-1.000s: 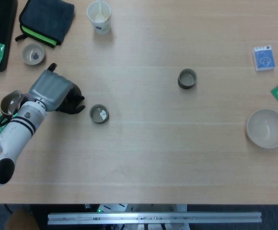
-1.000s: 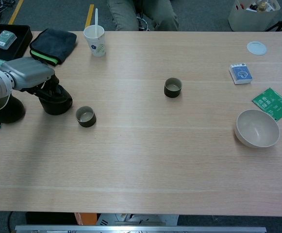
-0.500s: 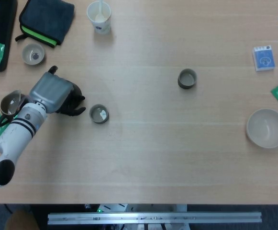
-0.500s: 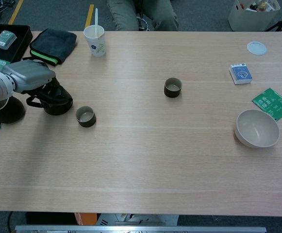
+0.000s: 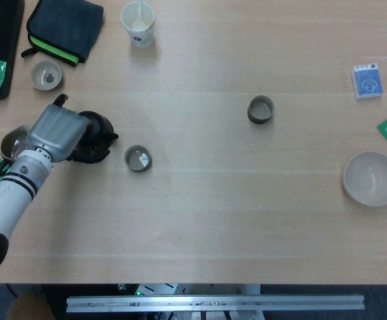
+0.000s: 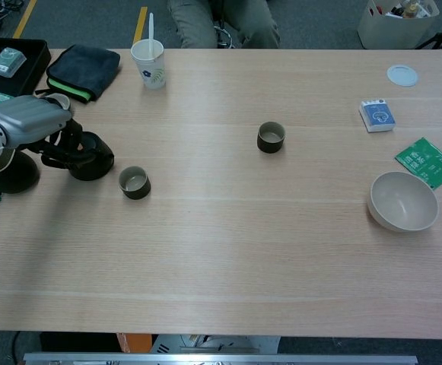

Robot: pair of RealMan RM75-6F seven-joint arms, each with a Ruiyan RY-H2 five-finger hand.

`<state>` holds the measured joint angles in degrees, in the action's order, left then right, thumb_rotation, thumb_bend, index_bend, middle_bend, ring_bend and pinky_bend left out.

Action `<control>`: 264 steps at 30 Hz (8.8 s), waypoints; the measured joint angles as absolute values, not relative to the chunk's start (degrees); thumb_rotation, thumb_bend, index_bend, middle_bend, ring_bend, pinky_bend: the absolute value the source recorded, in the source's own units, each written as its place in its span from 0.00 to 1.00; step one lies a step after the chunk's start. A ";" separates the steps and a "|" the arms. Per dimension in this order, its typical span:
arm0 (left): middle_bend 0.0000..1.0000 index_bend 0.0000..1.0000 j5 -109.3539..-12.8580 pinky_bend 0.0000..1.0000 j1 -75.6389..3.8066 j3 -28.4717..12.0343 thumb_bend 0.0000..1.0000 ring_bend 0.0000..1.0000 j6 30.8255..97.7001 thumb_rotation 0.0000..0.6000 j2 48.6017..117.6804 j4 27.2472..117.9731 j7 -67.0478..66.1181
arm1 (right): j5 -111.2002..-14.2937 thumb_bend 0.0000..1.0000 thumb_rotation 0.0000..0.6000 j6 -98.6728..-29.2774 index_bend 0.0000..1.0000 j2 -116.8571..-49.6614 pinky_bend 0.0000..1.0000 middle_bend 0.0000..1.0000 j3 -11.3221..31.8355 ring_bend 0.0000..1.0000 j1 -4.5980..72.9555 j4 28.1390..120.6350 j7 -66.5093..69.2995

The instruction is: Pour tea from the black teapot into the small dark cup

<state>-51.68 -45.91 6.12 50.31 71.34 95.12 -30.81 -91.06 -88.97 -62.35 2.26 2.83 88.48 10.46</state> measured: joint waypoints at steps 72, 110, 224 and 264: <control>0.91 0.76 -52.71 0.11 -43.14 4.03 0.18 0.74 49.06 0.00 73.90 94.14 -31.84 | -89.98 0.21 1.00 -89.01 0.26 -62.67 0.31 0.30 2.86 0.21 2.64 87.40 11.77; 1.00 0.92 -50.15 0.11 -41.99 -4.48 0.22 0.89 55.18 0.41 74.46 92.05 -23.37 | -89.33 0.21 1.00 -88.48 0.26 -63.24 0.31 0.30 3.27 0.21 3.01 86.63 12.38; 1.00 0.91 -67.25 0.11 -34.15 -2.84 0.34 0.90 70.05 0.99 89.10 94.78 -42.05 | -89.41 0.21 1.00 -89.45 0.26 -63.86 0.31 0.30 2.76 0.21 1.75 81.93 17.74; 1.00 0.89 -68.40 0.11 -33.65 -4.05 0.34 0.88 67.50 0.89 87.84 93.88 -38.11 | -89.52 0.21 1.00 -89.91 0.26 -63.70 0.31 0.30 2.80 0.21 1.38 83.19 16.23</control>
<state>-68.40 -33.65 -4.05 67.50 87.84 93.88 -38.11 -89.52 -89.91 -63.70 2.80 1.38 83.19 16.23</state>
